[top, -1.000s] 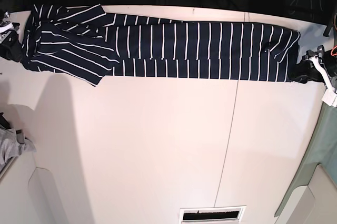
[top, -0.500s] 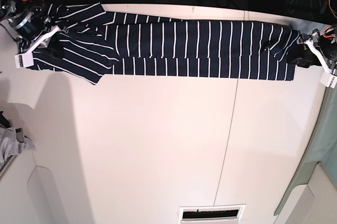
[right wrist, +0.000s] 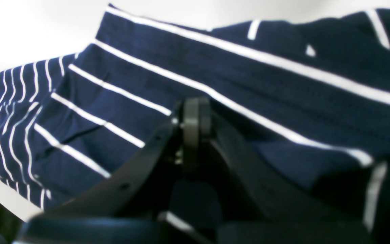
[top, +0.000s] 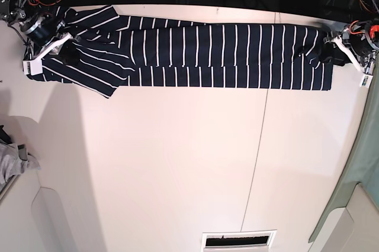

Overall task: Layout the t-shirt on the table in an organized manner, then fold the t-shirt properly
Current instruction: 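Fold the shirt strip again with both grippers, pressing it flat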

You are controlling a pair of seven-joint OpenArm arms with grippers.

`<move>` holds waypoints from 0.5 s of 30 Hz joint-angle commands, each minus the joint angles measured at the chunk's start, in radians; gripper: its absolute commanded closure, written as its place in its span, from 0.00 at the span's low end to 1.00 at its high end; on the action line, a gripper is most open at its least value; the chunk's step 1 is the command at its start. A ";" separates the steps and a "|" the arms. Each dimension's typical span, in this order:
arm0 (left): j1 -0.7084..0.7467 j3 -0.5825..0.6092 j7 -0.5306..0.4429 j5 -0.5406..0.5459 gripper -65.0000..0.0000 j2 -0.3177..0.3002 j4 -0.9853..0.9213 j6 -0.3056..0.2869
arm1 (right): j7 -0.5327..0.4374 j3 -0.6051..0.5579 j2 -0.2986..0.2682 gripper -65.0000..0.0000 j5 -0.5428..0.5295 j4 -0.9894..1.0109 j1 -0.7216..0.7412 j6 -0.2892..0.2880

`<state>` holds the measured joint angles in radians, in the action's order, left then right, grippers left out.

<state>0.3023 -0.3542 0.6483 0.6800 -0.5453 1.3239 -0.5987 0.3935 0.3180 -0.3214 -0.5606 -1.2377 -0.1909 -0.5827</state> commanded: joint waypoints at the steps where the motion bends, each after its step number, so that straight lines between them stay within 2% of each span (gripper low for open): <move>1: -0.003 -0.009 -0.027 0.011 0.44 -0.020 -0.003 -0.003 | 0.021 0.000 -0.014 1.00 0.018 -0.002 0.000 0.010; 4: -0.003 -0.009 -0.049 0.011 0.34 -0.020 -0.038 -0.003 | 0.021 0.000 -0.014 1.00 0.018 -0.002 -0.001 0.010; 13: -0.003 -0.006 -0.050 0.027 0.34 -0.019 -0.050 -0.006 | 0.021 0.000 -0.014 1.00 0.018 -0.002 -0.001 0.010; 15: -0.003 -0.005 -0.049 0.027 0.34 -0.018 -0.050 -0.028 | 0.021 0.000 -0.014 1.00 0.018 -0.002 -0.001 0.010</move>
<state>0.3019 -0.3538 0.6083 0.6937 -0.5449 1.2667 -0.6144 0.3935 0.3180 -0.3214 -0.5602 -1.2377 -0.1909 -0.5827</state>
